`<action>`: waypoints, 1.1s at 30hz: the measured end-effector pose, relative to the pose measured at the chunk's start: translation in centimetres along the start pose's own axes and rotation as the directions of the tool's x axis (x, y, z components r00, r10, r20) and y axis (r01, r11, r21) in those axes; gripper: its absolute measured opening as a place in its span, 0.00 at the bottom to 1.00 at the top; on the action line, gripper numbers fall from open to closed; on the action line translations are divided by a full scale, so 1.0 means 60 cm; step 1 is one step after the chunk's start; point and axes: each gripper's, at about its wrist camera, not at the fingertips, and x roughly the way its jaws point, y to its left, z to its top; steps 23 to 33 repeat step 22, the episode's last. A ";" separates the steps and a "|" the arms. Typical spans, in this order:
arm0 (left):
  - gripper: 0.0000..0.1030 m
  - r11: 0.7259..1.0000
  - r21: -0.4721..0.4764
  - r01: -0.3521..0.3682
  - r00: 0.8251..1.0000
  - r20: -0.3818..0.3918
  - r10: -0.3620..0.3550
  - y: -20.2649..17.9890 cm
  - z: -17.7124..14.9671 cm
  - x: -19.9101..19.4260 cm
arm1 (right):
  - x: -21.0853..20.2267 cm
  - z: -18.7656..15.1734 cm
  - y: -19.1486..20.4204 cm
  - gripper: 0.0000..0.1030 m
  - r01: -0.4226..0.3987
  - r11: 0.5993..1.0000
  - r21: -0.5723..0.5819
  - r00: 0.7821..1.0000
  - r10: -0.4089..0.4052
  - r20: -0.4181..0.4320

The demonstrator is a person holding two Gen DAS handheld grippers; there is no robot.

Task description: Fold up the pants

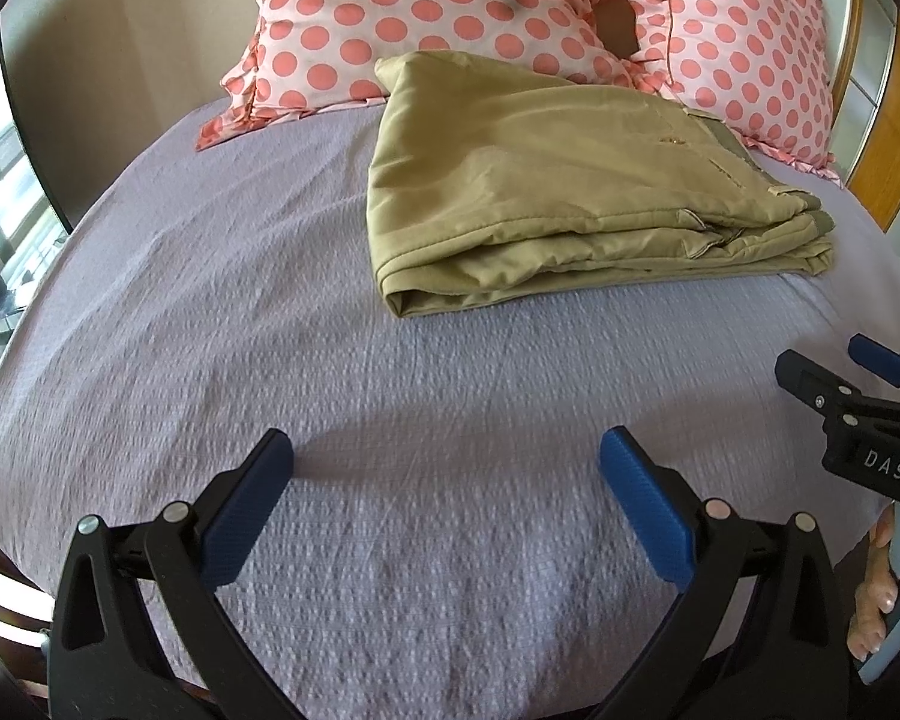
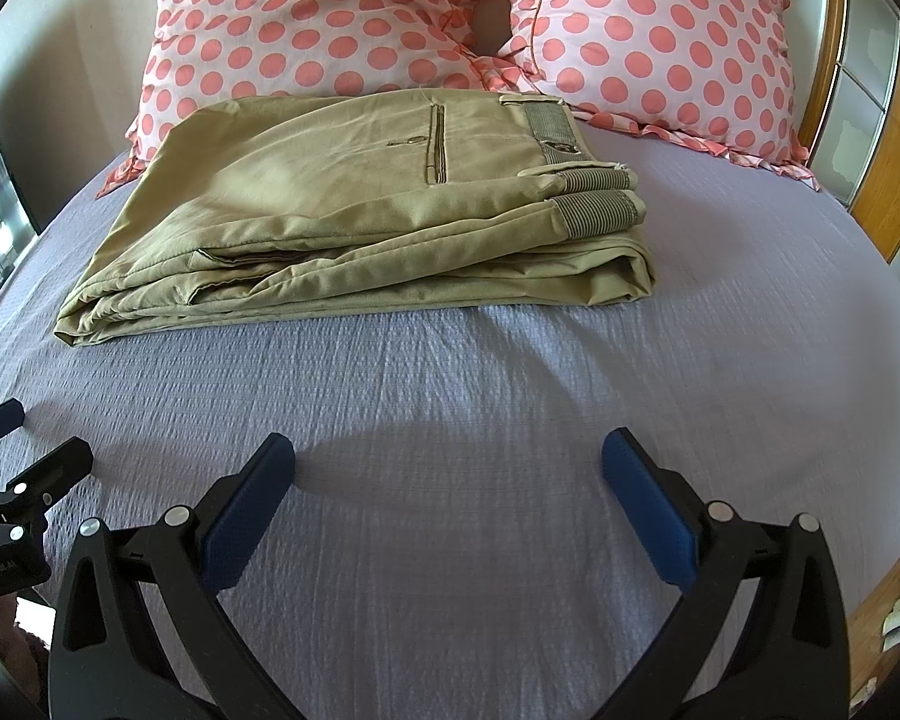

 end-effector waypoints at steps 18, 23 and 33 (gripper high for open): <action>0.98 1.000 -0.006 -0.005 1.000 -0.018 0.005 0.001 0.007 0.003 | 0.000 0.001 -0.002 0.99 -0.003 1.000 -0.003 1.000 0.003 -0.001; 0.98 1.000 -0.009 -0.007 1.000 -0.019 0.007 0.000 0.006 0.002 | 0.000 0.001 -0.003 0.99 -0.004 1.000 -0.004 1.000 0.004 -0.001; 0.98 1.000 -0.009 -0.007 1.000 -0.019 0.007 0.000 0.006 0.002 | 0.000 0.001 -0.003 0.99 -0.004 1.000 -0.004 1.000 0.004 -0.001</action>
